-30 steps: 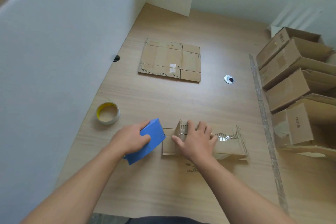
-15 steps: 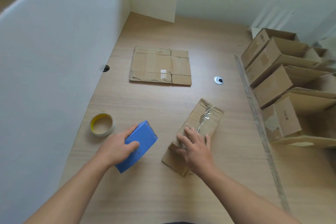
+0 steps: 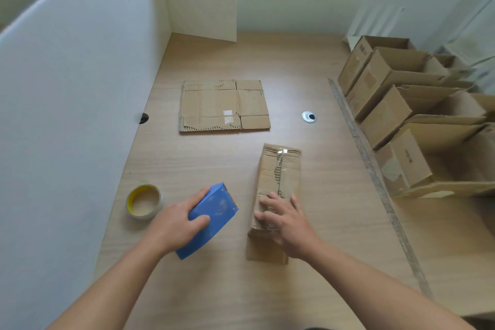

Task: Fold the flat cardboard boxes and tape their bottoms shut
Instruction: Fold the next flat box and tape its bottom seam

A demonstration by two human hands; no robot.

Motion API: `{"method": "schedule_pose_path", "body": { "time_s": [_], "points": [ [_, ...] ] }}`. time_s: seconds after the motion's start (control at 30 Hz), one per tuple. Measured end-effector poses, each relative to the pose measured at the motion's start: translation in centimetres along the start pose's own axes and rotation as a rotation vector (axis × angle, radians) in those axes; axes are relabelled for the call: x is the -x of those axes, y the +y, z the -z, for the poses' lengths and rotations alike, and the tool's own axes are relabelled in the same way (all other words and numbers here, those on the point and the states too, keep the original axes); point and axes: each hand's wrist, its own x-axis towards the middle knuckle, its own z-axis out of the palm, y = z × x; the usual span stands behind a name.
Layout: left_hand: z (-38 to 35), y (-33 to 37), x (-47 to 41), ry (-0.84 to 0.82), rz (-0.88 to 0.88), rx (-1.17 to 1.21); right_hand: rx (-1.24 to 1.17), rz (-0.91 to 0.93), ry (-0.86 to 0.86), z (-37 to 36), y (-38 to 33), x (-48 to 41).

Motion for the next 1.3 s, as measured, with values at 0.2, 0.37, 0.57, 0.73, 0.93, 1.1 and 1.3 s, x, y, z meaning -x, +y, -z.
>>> {"method": "schedule_pose_path", "body": {
  "time_s": [0.2,0.37,0.57,0.73,0.93,1.1,1.3],
  "points": [
    [-0.1,-0.1,0.0,0.005,-0.012,0.021,-0.083,0.041,0.030,2.9,1.6,-0.4],
    [-0.6,0.4,-0.5,0.014,-0.011,0.041,0.110,-0.178,-0.029,3.2,2.7,-3.9],
    [-1.2,0.5,-1.3,0.022,-0.008,0.037,0.051,-0.181,0.008,3.2,3.6,-5.9],
    [-1.4,0.3,-1.6,0.020,0.019,0.036,0.167,-0.166,-0.042,3.8,4.5,-7.1],
    [-1.1,0.8,-1.8,0.038,-0.036,-0.057,0.127,-0.159,-0.126,5.1,5.1,-8.0],
    [-1.0,1.4,-1.7,-0.007,-0.085,-0.075,0.101,-0.108,0.090,7.0,4.7,-9.7],
    [-1.4,1.6,-1.4,0.004,-0.072,-0.031,-0.070,-0.176,-0.082,9.1,6.2,-14.6]
  ]
}}
